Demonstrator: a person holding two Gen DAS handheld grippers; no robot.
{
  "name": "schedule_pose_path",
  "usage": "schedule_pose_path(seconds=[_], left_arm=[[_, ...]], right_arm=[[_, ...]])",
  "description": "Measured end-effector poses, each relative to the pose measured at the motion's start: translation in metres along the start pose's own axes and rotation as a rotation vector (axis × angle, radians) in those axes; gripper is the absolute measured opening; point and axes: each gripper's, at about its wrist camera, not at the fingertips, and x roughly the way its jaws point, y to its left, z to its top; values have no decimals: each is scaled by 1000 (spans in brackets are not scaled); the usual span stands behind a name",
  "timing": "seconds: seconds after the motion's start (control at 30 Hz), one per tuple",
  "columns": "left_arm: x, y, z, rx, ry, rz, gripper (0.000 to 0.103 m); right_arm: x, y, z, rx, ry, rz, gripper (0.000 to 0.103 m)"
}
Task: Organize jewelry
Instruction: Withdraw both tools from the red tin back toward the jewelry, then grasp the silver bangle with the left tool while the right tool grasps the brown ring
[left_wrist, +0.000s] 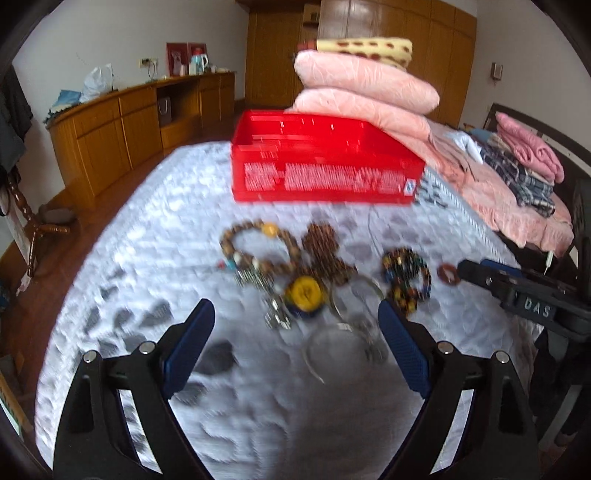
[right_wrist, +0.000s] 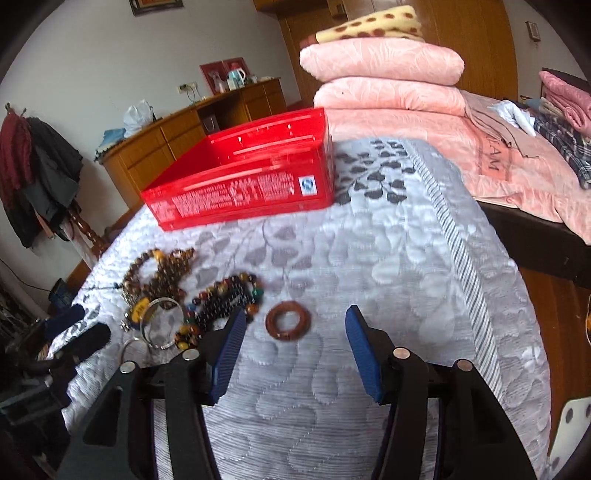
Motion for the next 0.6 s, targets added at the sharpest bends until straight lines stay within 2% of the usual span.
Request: schedule_pose_path(seconds=[0.1, 0.23, 0.33, 0.37, 0.6], left_arm=[[9, -4, -8, -6, 39, -1, 83], [14, -5, -13, -8, 60, -7, 82], [18, -7, -13, -7, 77, -11, 78], [20, -7, -14, -7, 89, -12, 73], [23, -8, -14, 1, 109, -23, 70]], right_arm=[[0, 2, 0, -8, 4, -7, 51], [7, 4, -1, -19, 40, -14, 47], [10, 3, -1, -17, 56, -16, 46], [12, 3, -1, -17, 62, -16, 46], [15, 6, 0, -29, 78, -21, 45]])
